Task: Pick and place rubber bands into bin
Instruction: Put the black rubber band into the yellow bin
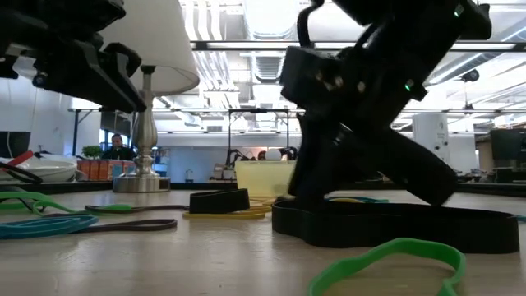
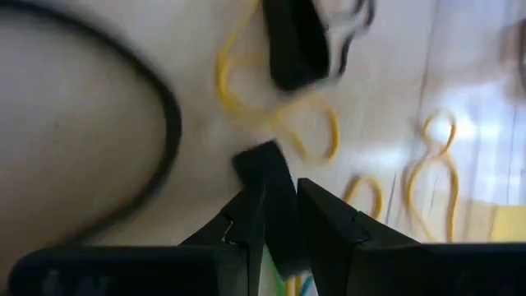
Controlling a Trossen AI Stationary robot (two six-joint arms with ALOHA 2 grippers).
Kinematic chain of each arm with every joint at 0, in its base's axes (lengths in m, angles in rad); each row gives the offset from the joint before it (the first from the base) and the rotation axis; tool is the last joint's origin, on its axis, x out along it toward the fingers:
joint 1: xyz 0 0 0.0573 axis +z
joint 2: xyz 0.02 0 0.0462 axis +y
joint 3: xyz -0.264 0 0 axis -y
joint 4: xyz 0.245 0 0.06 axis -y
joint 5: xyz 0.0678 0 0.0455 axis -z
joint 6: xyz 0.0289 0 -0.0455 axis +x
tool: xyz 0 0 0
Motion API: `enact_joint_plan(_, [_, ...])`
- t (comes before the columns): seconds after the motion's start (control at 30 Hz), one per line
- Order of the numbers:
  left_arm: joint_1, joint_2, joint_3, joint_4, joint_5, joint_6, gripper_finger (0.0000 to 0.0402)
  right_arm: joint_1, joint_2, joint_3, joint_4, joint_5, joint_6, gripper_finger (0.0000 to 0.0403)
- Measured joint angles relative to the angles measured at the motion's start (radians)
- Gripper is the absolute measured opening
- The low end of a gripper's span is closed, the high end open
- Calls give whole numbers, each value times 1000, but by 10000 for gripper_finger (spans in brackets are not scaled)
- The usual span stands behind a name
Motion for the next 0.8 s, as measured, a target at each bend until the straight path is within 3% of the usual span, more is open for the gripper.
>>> enact_joint_plan(0.47, [-1,3,-7,3,-3,4,101,20,-84,-8,-43,2,49,68])
enact_joint_plan(0.8, [-1,3,-8,11,-3,3,101,20,-67,-65,-17,30,49,68])
